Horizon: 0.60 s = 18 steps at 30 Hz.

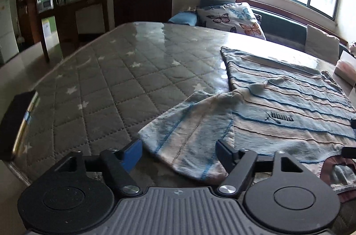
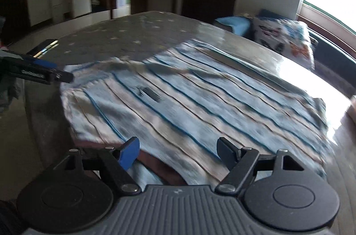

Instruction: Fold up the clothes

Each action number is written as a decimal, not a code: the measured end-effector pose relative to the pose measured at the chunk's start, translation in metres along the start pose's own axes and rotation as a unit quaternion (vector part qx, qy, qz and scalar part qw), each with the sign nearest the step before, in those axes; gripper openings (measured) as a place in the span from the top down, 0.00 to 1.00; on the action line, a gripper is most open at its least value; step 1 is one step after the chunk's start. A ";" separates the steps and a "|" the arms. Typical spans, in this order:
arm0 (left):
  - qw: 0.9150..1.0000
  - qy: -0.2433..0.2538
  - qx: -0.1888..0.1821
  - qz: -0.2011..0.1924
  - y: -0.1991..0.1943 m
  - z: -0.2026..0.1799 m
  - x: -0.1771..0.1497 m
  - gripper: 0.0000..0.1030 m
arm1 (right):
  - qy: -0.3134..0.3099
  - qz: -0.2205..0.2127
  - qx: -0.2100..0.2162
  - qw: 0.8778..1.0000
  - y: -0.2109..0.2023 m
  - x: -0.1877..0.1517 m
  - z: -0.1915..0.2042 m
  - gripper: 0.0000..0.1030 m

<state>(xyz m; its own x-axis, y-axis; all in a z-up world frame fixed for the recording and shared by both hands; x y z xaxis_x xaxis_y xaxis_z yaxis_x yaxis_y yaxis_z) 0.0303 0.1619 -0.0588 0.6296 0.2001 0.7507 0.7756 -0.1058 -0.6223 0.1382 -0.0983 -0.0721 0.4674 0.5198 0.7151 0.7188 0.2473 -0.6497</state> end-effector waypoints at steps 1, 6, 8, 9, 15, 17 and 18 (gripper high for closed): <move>1.000 0.001 -0.003 0.001 0.001 0.001 -0.001 0.38 | -0.006 -0.003 0.006 1.000 0.004 0.006 0.007 0.23; 1.000 -0.003 -0.010 0.007 0.003 0.006 -0.004 0.56 | -0.016 -0.002 0.014 1.000 0.026 0.021 0.036 0.23; 1.000 -0.006 -0.011 0.006 0.002 0.009 -0.005 0.60 | -0.018 0.000 0.011 1.000 0.036 0.026 0.046 0.23; 1.000 -0.008 -0.011 0.004 0.000 0.010 -0.005 0.60 | -0.015 0.000 0.009 1.000 0.041 0.029 0.047 0.23; 1.000 -0.019 -0.007 -0.001 -0.006 0.017 -0.003 0.55 | -0.006 0.012 0.009 1.000 0.064 0.037 0.058 0.23; 1.000 -0.024 -0.008 0.001 -0.006 0.019 -0.003 0.52 | -0.016 0.009 0.019 1.000 0.061 0.035 0.067 0.23; 1.000 -0.027 -0.008 0.002 -0.005 0.019 -0.004 0.51 | -0.022 0.008 0.025 0.999 0.059 0.034 0.072 0.23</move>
Point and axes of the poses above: each gripper's, at about its wrist camera, not at the fingertips, and y roughly the way its jaws point, z to its left, x to its top, the point moved 8 cm from there along y, roughly the way its jaws point, and after that the axes turned 15 degrees about -x, right-handed, at the moved point
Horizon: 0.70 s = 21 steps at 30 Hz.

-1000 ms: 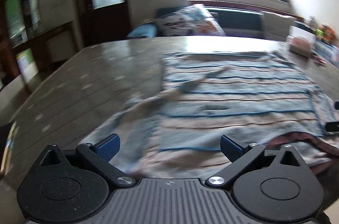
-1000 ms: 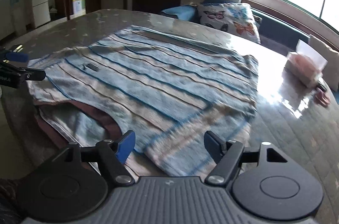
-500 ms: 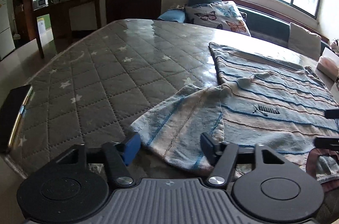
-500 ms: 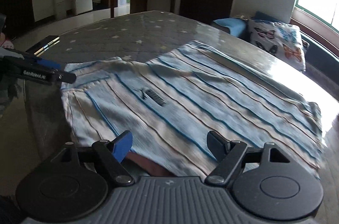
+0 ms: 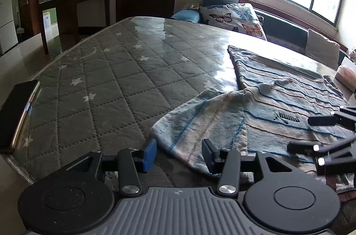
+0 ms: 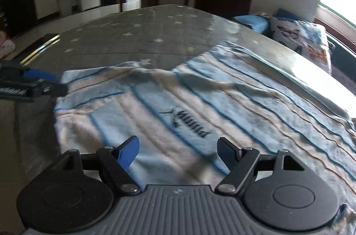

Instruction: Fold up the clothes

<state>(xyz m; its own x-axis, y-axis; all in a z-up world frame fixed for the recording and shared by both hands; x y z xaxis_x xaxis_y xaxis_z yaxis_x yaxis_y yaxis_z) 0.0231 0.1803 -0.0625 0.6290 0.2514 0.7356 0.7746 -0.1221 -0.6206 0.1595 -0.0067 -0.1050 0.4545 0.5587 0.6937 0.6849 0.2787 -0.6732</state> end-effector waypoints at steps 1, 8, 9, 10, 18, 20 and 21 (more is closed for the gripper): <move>1.000 -0.003 0.000 0.001 0.000 0.001 0.000 0.51 | -0.006 -0.002 0.005 1.000 -0.004 -0.001 0.005 0.23; 1.000 -0.018 -0.003 0.002 0.003 0.003 0.000 0.50 | -0.063 -0.023 0.047 0.997 -0.026 -0.008 0.044 0.21; 1.000 -0.019 -0.003 0.002 0.003 0.003 0.000 0.50 | -0.068 -0.025 0.050 0.996 -0.028 -0.008 0.048 0.21; 1.000 -0.020 -0.003 0.001 0.003 0.004 0.000 0.50 | -0.080 -0.033 0.042 0.995 -0.031 -0.007 0.051 0.21; 0.999 -0.034 -0.006 -0.001 0.002 0.007 0.002 0.51 | -0.041 -0.026 0.035 0.998 -0.014 0.013 0.046 0.21; 0.999 -0.036 -0.005 -0.001 0.002 0.007 0.002 0.50 | -0.048 -0.025 0.046 0.997 -0.014 0.011 0.052 0.21; 0.999 -0.037 -0.005 -0.001 0.002 0.008 0.002 0.50 | -0.051 -0.025 0.051 0.997 -0.014 0.010 0.056 0.21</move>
Point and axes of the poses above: each gripper's, at about its wrist camera, not at the fingertips, and y roughly the way its jaws point, z to its left, x to its top, the point moved 8 cm from there along y, roughly the way its jaws point, and after that the axes turned 15 degrees about -x, right-handed, at the moved point
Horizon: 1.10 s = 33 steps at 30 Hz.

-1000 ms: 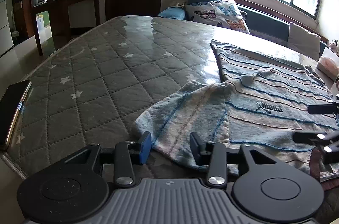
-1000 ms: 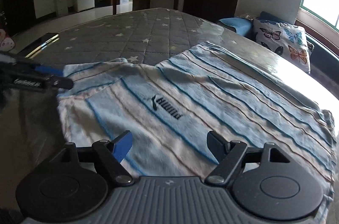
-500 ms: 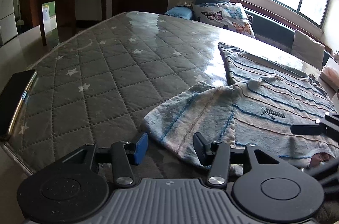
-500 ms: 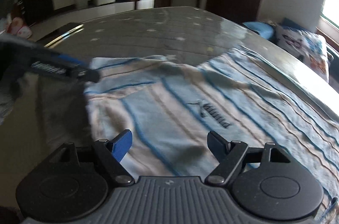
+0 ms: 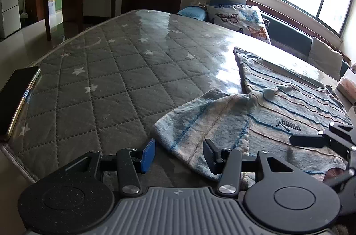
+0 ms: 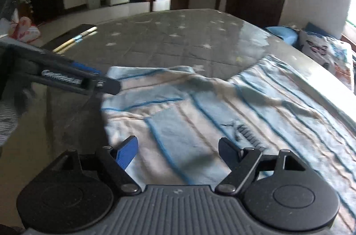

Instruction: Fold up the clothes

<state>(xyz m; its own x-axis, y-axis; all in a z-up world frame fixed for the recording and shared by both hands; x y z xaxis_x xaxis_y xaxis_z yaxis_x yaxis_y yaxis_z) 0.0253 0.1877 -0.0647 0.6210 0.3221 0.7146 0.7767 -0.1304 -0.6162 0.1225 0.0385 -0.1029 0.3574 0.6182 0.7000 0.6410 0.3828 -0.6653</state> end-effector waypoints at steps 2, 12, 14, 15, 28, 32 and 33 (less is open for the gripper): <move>1.000 0.000 -0.001 -0.001 0.001 0.000 0.000 0.51 | -0.011 -0.005 0.002 1.000 -0.002 0.001 0.006 0.21; 1.000 -0.003 -0.024 -0.020 0.001 -0.004 0.005 0.92 | -0.005 -0.003 -0.001 1.000 0.004 0.006 0.013 0.21; 0.998 0.005 -0.042 -0.035 -0.004 -0.011 0.010 0.95 | -0.002 -0.001 0.002 1.000 0.004 0.006 0.012 0.21; 0.998 0.011 -0.052 -0.043 -0.007 -0.016 0.012 0.97 | -0.001 0.000 0.004 1.000 0.004 0.005 0.011 0.21; 0.998 0.029 -0.049 -0.040 -0.016 -0.028 0.012 0.90 | 0.020 -0.002 -0.001 1.000 -0.001 0.003 -0.003 0.21; 0.999 0.020 0.004 -0.032 -0.012 -0.009 0.003 0.56 | 0.016 0.000 0.002 1.000 0.004 0.004 0.003 0.21; 0.999 0.018 0.014 -0.031 -0.011 -0.005 0.002 0.53 | 0.014 0.001 0.004 1.000 0.005 0.004 0.005 0.21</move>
Point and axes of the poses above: each gripper's, at about its wrist camera, not at the fingertips, and y roughly the way its jaws point, z to its left, x to its top, the point moved 8 cm from there along y, roughly the way its jaws point, and after that the axes turned 15 degrees about -x, right-handed, at the moved point
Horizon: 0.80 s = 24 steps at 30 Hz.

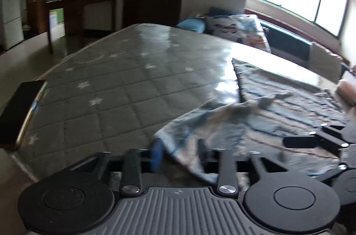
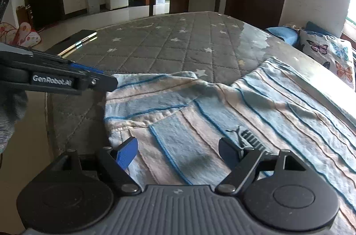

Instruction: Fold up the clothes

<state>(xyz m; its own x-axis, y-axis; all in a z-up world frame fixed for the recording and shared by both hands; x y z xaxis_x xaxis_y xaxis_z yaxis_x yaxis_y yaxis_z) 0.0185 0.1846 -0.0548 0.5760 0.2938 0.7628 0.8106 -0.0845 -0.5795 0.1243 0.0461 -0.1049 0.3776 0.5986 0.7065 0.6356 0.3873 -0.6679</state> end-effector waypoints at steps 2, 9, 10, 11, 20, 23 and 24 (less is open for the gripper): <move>1.000 -0.007 0.006 0.005 0.004 0.005 -0.001 0.53 | -0.003 0.001 0.001 1.000 0.001 0.000 0.002 0.21; 1.000 -0.025 -0.004 0.015 0.014 0.011 -0.004 0.66 | -0.010 0.001 0.001 1.000 0.002 0.002 0.006 0.21; 1.000 -0.026 -0.007 0.014 0.015 0.010 -0.004 0.78 | -0.011 0.001 0.001 1.000 0.003 0.002 0.006 0.21; 0.999 -0.028 -0.011 0.015 0.015 0.010 -0.004 0.84 | -0.010 0.002 0.001 1.000 0.003 0.002 0.006 0.21; 0.996 -0.015 -0.082 -0.036 -0.007 -0.022 0.020 0.97 | -0.004 -0.001 0.000 1.000 0.000 0.002 0.004 0.21; 0.991 0.008 -0.124 -0.047 -0.014 -0.046 0.026 0.97 | 0.005 -0.003 -0.008 1.000 -0.007 0.000 -0.007 0.21; 0.989 0.016 -0.140 -0.048 -0.016 -0.055 0.026 0.97 | 0.007 -0.004 -0.013 1.000 -0.010 -0.001 -0.012 0.21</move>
<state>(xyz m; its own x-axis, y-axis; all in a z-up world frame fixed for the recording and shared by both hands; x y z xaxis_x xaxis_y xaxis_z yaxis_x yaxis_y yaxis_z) 0.0268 0.1413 -0.0102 0.4942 0.2840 0.8216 0.8569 -0.3183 -0.4054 0.1255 0.0332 -0.0958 0.3818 0.5859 0.7148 0.6552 0.3739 -0.6564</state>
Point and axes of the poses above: each gripper's, at about its wrist camera, not at the fingertips, and y roughly the way its jaws point, z to its left, x to its top, the point moved 8 cm from there along y, roughly the way its jaws point, and after that the axes turned 15 degrees about -x, right-handed, at the moved point
